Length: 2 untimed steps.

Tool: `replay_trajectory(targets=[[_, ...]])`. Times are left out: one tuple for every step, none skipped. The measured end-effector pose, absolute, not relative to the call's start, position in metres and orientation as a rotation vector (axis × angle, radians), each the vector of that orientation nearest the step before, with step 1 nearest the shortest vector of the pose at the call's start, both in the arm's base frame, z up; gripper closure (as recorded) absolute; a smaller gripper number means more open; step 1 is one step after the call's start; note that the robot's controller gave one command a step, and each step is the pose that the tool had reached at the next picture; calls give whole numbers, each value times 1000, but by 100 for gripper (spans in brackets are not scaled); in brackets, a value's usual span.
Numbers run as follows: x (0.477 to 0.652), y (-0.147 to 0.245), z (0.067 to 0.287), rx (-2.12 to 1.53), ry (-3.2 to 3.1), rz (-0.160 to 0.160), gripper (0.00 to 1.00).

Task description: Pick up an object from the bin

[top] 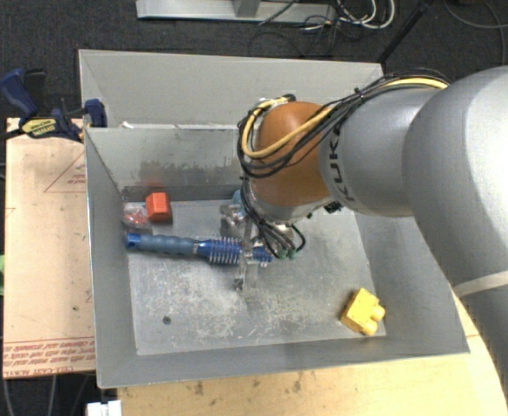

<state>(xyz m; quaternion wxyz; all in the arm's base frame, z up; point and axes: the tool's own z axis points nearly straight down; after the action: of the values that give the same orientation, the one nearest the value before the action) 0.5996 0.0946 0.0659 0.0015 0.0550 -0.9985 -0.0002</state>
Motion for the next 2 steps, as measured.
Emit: replay_trajectory(targets=[[594,116,101,-2,-3146,-4,0],[594,108,100,-245,-3134,-3,0]])
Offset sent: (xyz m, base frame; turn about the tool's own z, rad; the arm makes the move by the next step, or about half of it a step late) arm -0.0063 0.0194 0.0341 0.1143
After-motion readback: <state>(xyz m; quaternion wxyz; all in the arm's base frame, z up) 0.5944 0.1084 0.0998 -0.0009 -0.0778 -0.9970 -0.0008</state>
